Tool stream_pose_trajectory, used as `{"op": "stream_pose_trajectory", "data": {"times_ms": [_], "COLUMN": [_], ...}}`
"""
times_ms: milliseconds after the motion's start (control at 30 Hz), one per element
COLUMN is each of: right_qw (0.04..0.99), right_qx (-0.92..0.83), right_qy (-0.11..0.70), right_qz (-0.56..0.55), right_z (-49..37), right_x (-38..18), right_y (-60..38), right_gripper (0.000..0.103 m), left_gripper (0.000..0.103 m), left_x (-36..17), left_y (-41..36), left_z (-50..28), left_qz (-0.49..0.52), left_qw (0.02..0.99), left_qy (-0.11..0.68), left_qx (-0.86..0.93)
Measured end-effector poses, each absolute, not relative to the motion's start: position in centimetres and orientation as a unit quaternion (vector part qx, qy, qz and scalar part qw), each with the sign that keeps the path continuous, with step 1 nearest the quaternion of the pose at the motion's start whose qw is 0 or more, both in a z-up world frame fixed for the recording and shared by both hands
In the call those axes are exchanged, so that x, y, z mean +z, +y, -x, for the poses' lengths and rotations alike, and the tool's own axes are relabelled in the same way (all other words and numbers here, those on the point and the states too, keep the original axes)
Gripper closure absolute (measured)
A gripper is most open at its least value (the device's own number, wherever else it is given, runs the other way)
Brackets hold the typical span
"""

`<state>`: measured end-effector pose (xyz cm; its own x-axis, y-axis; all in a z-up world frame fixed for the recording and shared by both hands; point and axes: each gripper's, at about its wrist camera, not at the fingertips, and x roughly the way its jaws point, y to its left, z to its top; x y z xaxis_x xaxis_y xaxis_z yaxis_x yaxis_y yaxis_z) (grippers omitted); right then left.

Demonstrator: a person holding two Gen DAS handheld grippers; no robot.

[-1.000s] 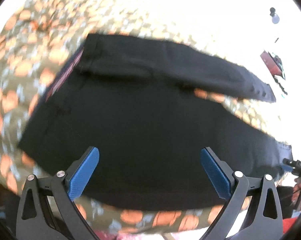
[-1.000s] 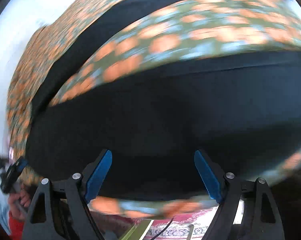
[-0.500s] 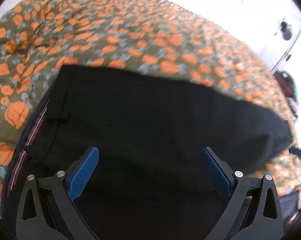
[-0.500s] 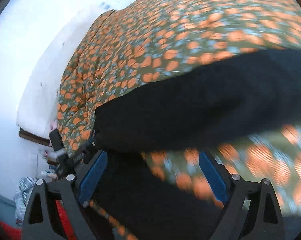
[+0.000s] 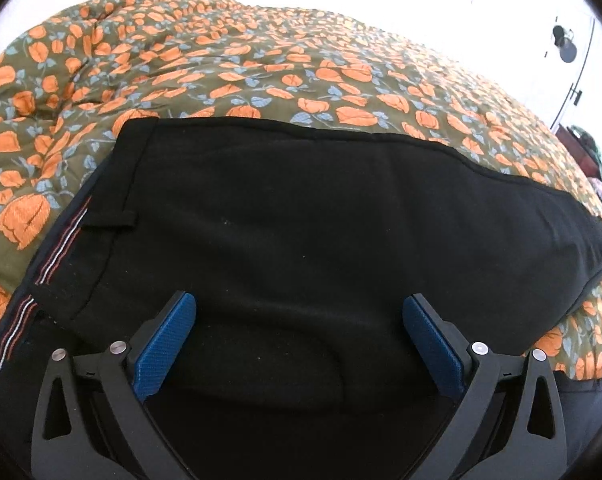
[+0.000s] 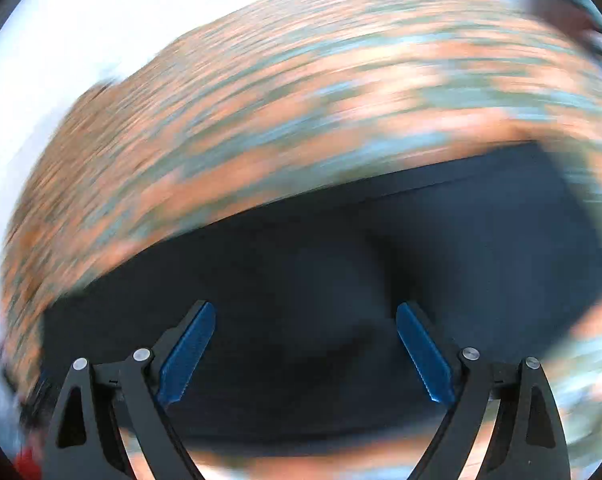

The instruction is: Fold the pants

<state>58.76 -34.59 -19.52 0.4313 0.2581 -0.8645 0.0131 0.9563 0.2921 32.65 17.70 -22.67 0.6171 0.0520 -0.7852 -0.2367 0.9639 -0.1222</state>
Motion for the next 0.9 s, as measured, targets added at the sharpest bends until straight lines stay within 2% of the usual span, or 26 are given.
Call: {"op": "stream_pose_trajectory", "data": {"times_ms": [33, 67, 133, 233, 267, 333, 367, 400, 467, 600, 733, 800, 900], "right_qw": [0.834, 0.831, 0.84, 0.855, 0.855, 0.849, 0.84, 0.83, 0.823, 0.879, 0.911, 0.911, 0.895], "right_qx": [0.034, -0.011, -0.063, -0.051, -0.039, -0.013, -0.008, -0.008, -0.019, 0.028, 0.084, 0.09, 0.069], "right_qy": [0.535, 0.54, 0.519, 0.493, 0.495, 0.511, 0.531, 0.547, 0.562, 0.476, 0.395, 0.391, 0.435], "right_qz": [-0.13, -0.132, -0.142, -0.156, -0.152, -0.131, -0.115, -0.108, -0.077, -0.008, 0.088, 0.093, 0.068], "right_z": [-59.1, -59.5, -59.4, -60.5, -61.1, -62.8, -63.7, -64.3, -64.4, -58.8, -46.4, -39.1, -31.6], "right_x": [-19.7, -19.9, -19.0, -17.7, -17.8, -18.5, -19.4, -20.2, -20.9, -15.1, -9.1, -8.7, -11.5], "right_y": [-37.4, -40.6, -45.4, -46.9, -46.0, -44.3, -43.0, -42.7, -42.1, -39.3, -37.4, -38.2, -40.1], "right_gripper": [0.011, 0.016, 0.016, 0.017, 0.022, 0.036, 0.05, 0.076, 0.097, 0.098, 0.099, 0.1, 0.1], "left_gripper": [0.0, 0.0, 0.0, 0.0, 0.0, 0.0, 0.0, 0.001, 0.001, 0.001, 0.001, 0.001, 0.001], "left_x": [-22.7, -22.8, -22.9, -23.2, -23.2, -23.2, -23.3, -23.3, -23.3, -23.3, -23.3, -23.2, -22.7], "left_y": [17.6, 17.4, 17.2, 17.1, 17.0, 16.9, 17.0, 16.9, 16.8, 16.9, 16.8, 16.9, 16.9], "left_z": [-32.7, -32.7, -32.7, -32.9, -32.9, -32.9, -32.9, -33.0, -33.0, -33.0, -33.1, -33.2, -33.5], "left_qz": [0.105, 0.103, 0.099, 0.094, 0.091, 0.089, 0.09, 0.091, 0.091, 0.09, 0.089, 0.088, 0.084], "left_qw": [0.893, 0.893, 0.894, 0.895, 0.895, 0.894, 0.894, 0.894, 0.894, 0.894, 0.893, 0.891, 0.882], "left_qy": [0.43, 0.43, 0.429, 0.427, 0.427, 0.428, 0.428, 0.428, 0.428, 0.428, 0.43, 0.435, 0.455], "left_qx": [0.081, 0.083, 0.087, 0.092, 0.094, 0.095, 0.095, 0.094, 0.094, 0.094, 0.095, 0.095, 0.094]}}
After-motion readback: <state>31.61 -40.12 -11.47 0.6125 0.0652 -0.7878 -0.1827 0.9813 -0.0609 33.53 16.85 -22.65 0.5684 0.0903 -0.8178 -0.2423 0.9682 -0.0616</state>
